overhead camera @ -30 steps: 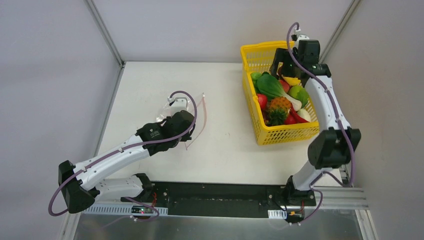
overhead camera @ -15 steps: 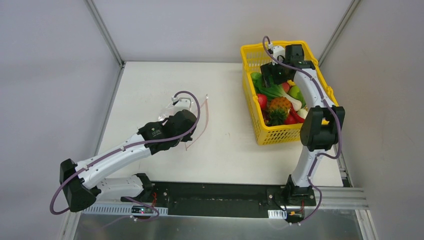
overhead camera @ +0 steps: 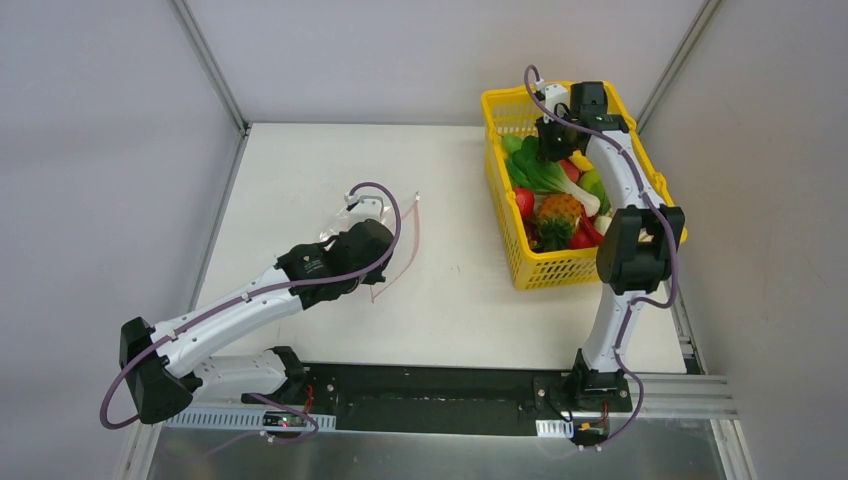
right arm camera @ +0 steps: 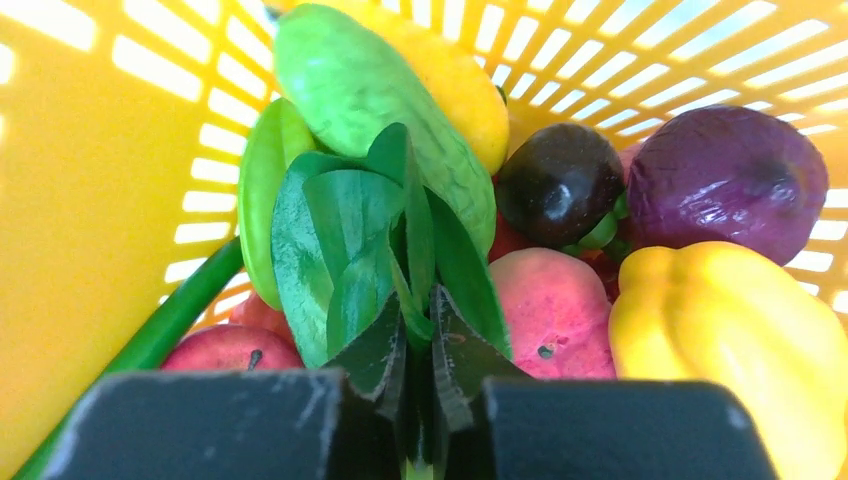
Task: Place the food in the zip-top bag and seal the zipper
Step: Pick up the fake vegetable from the bin, then place the fake vegetable in the zipper food storage bag.
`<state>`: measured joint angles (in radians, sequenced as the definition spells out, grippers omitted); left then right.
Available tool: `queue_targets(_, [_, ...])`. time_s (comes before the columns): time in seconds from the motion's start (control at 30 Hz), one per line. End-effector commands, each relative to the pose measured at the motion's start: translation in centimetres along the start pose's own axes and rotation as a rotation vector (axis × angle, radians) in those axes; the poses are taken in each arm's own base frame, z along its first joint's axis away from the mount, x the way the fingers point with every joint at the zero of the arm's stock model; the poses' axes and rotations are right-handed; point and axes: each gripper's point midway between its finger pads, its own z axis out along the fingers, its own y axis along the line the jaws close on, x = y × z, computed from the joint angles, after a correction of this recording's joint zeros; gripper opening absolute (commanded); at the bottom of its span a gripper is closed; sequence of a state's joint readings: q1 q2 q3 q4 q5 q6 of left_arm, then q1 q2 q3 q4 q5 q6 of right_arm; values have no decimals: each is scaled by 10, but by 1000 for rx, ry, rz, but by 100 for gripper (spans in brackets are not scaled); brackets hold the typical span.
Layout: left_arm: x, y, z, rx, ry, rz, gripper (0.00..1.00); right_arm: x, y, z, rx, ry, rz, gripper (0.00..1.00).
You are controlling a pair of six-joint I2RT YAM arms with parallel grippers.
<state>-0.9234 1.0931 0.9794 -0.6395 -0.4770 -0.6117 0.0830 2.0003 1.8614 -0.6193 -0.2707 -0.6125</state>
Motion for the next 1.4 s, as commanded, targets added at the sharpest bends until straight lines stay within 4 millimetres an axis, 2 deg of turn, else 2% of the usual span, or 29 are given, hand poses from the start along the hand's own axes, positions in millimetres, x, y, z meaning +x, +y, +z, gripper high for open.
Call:
queue_targets(0.0, [-9, -5, -7, 24, -18, 2, 0, -53, -2, -46, 56, -162, 2, 0])
queue_targets(0.2, [-8, -6, -6, 31, -13, -8, 0, -79, -2, -98, 160, -385, 44, 0])
queue_targets(0.37, [-7, -7, -7, 40, -14, -13, 0, -89, -6, -135, 260, -566, 103, 0])
queue_targets(0.47, [-9, -7, -8, 42, -19, -19, 0, -90, -5, -150, 273, -590, 163, 0])
queue_targets(0.57, [-8, -8, -8, 46, -17, -22, 0, -99, 3, -167, 239, -627, 244, 0])
queue_targets(0.73, [-8, -11, -8, 56, -14, -29, 0, -115, 32, -201, 108, -744, 338, 0])
queue_targets(1.0, [-11, -15, -13, 87, -19, -47, 0, -142, 93, -276, -195, -938, 387, 0])
queue_targets(1.17, [-15, -21, -17, 123, -23, -71, 0, -146, 131, -320, -409, -1024, 406, 0])
queue_targets(1.23, [-16, -26, -19, 154, -26, -91, 0, -144, 152, -336, -550, -1033, 437, 0])
queue_targets(1.37, [-19, -36, -23, 203, -24, -113, 0, -136, 190, -349, -733, -1024, 475, 0])
